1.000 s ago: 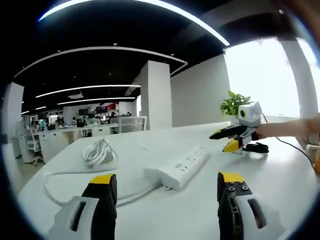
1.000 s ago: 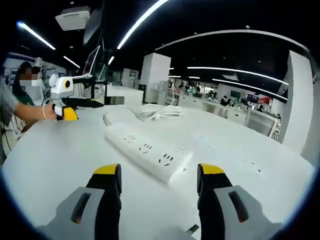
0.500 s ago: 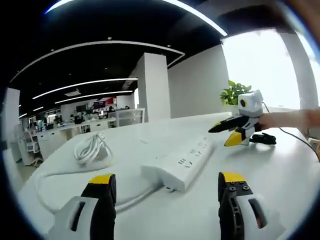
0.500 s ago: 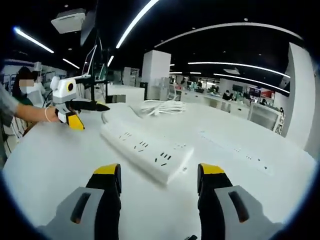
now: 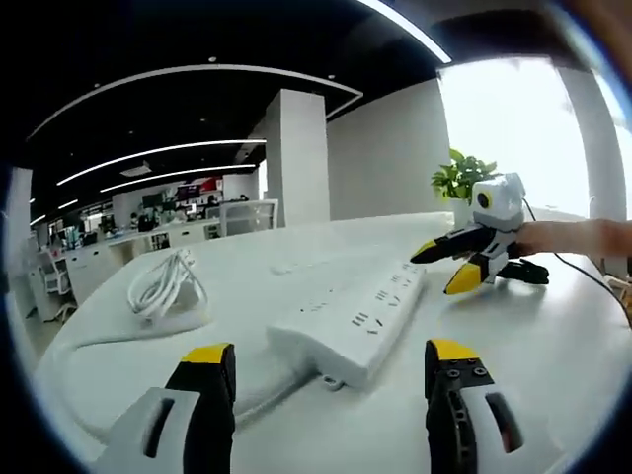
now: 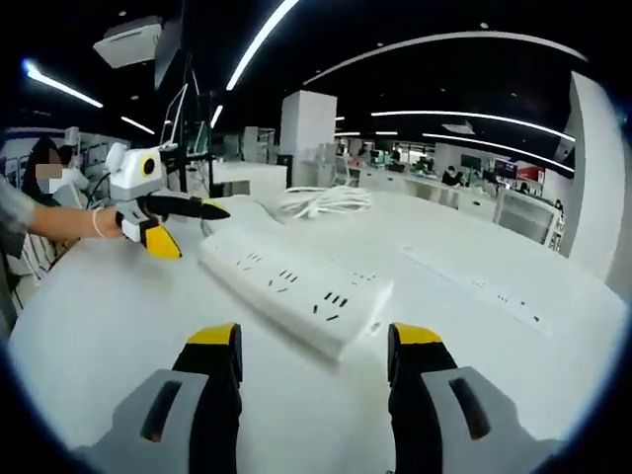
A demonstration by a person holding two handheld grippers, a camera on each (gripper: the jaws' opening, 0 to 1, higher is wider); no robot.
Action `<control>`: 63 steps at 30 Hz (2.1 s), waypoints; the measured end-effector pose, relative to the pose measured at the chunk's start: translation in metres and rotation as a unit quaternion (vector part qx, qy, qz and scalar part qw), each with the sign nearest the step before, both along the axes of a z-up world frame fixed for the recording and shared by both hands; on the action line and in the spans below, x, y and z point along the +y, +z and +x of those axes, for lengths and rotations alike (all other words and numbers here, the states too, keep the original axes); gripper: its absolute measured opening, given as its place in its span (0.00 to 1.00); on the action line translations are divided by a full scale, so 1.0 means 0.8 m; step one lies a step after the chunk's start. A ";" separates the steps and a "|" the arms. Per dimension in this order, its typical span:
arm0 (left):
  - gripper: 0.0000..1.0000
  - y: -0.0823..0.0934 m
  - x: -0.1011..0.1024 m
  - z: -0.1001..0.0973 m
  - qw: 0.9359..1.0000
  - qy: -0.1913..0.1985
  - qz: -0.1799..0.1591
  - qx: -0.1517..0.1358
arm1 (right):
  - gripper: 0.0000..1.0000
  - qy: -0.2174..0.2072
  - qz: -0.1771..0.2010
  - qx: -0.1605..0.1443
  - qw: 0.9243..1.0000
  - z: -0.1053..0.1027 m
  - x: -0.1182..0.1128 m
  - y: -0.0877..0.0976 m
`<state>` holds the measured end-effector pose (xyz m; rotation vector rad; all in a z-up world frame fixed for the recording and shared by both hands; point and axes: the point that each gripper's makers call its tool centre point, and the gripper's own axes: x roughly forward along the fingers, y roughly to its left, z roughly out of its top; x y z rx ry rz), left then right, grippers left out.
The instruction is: Straighten the power strip on the desk, plug the charger into it
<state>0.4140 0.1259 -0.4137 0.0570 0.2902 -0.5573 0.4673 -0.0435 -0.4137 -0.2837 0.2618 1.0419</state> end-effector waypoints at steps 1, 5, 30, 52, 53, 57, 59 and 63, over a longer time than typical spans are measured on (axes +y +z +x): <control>0.79 -0.001 -0.001 0.001 1.000 -0.001 0.001 0.003 | 0.58 -0.002 0.002 0.000 1.000 0.001 0.000 0.001; 0.78 -0.008 -0.004 0.003 1.000 -0.004 0.012 0.013 | 0.55 -0.001 0.005 0.004 1.000 0.001 0.004 0.002; 0.70 -0.016 -0.011 0.003 0.999 -0.011 0.023 0.033 | 0.42 -0.015 -0.011 0.022 1.000 0.004 0.006 -0.010; 0.57 -0.011 -0.020 0.011 0.999 -0.023 0.025 0.035 | 0.32 -0.029 -0.030 0.011 0.999 0.005 0.005 -0.016; 0.57 -0.011 -0.020 0.011 0.999 -0.023 0.024 0.034 | 0.32 -0.029 -0.031 0.011 0.999 0.006 0.005 -0.016; 0.56 -0.015 -0.021 0.008 0.999 -0.022 0.022 0.039 | 0.30 -0.033 -0.030 0.011 0.999 0.007 0.003 -0.016; 0.56 -0.017 -0.022 0.007 0.999 -0.021 0.019 0.043 | 0.28 -0.037 -0.028 0.013 0.999 0.009 0.002 -0.015; 0.55 -0.019 -0.021 0.009 0.999 -0.017 0.021 0.044 | 0.28 -0.038 -0.024 0.016 0.999 0.010 0.002 -0.015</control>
